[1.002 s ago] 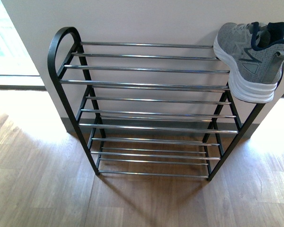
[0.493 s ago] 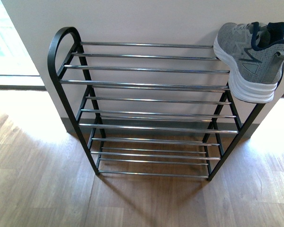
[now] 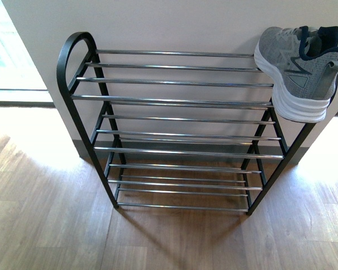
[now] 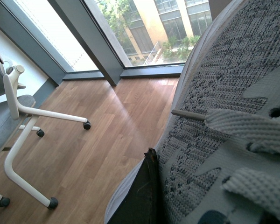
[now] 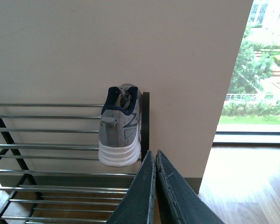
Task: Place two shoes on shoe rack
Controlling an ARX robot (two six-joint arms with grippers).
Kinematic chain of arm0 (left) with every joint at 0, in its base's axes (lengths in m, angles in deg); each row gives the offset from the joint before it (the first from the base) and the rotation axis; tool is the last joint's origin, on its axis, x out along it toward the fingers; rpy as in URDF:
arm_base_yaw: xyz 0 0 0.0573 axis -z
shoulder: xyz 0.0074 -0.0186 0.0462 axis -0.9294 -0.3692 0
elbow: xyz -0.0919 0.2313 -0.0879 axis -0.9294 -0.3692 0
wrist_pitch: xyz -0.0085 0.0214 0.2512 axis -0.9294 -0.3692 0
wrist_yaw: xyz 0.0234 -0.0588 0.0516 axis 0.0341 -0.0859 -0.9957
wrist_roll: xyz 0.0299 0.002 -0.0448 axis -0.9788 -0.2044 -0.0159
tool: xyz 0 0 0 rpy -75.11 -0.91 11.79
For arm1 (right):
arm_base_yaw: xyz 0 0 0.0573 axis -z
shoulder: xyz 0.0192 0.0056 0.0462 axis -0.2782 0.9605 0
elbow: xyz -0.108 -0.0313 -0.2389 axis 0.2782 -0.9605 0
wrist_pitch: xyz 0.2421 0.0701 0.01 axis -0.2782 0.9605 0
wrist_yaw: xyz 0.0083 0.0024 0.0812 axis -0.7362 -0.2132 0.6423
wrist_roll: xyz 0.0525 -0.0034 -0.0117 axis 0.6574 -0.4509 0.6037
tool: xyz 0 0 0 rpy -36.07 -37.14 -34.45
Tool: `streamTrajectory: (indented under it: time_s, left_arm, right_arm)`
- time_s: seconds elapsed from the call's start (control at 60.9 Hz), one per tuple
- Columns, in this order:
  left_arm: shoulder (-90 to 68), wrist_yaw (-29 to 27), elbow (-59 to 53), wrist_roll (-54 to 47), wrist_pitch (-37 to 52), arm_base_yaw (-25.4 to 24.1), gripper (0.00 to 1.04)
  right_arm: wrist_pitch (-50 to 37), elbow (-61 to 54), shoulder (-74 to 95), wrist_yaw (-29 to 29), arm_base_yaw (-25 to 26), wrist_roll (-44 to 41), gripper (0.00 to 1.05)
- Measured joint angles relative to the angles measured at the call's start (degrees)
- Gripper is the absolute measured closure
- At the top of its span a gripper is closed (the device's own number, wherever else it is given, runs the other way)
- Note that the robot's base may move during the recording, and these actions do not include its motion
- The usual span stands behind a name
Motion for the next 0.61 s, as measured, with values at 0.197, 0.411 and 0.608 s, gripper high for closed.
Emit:
streamTrajectory:
  time_s: [0.197,0.411,0.608]
  left_arm:
    - [0.0,0.0,0.0,0.0,0.0,0.0,1.03]
    - [0.0,0.0,0.0,0.0,0.0,0.0,1.03]
    - [1.0,4.0,-0.3,2.6,1.2,-1.4,1.03]
  right_arm:
    - [10.8,0.0,-10.5,0.1,0.0,0.0,1.03]
    - [11.0,0.0,-10.7,0.0,0.0,0.0,1.03]
    - [11.0,0.0,-10.7,0.0,0.0,0.0,0.70]
